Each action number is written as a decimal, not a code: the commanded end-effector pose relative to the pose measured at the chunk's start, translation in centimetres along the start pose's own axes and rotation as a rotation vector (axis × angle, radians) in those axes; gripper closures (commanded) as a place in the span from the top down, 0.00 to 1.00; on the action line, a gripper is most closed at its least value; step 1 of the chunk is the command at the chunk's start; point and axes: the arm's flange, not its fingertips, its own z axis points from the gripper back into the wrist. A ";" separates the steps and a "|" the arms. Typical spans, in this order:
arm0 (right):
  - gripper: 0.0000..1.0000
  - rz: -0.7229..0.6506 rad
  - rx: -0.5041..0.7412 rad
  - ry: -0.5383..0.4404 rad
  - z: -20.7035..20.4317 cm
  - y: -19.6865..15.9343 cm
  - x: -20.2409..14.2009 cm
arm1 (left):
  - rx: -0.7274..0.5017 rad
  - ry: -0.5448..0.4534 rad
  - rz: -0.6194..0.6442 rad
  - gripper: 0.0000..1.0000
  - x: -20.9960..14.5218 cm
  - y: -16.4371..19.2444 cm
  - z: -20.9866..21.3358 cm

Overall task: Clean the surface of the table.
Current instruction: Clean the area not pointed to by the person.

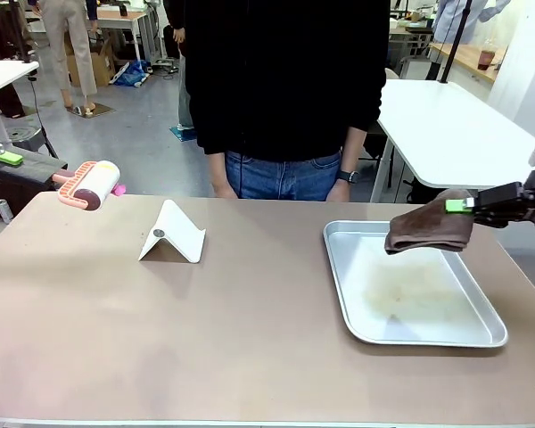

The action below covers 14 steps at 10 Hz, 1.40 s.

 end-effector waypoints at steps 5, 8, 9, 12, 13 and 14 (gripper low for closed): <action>0.09 -0.079 0.321 -0.032 7.3 -0.1 -1.0 | 0.000 -0.002 0.006 0.23 -0.4 -0.4 -0.2; 0.09 -0.098 0.322 -0.080 11.3 -0.6 -2.1 | 0.000 -0.002 0.006 0.23 -0.4 -0.4 -0.2; 0.09 -0.094 0.320 -0.090 12.1 -0.9 -2.4 | 0.000 -0.002 0.006 0.23 -0.4 -0.4 -0.2; 0.09 -0.098 0.313 -0.085 12.1 -1.6 -2.5 | 0.000 -0.002 0.006 0.23 -0.4 -0.4 -0.2; 0.09 -0.095 0.312 -0.093 11.9 -1.6 -2.3 | 0.000 -0.002 0.006 0.23 -0.4 -0.4 -0.2; 0.09 -0.102 0.314 -0.101 11.6 -1.7 -2.2 | 0.000 -0.002 0.006 0.23 -0.4 -0.4 -0.2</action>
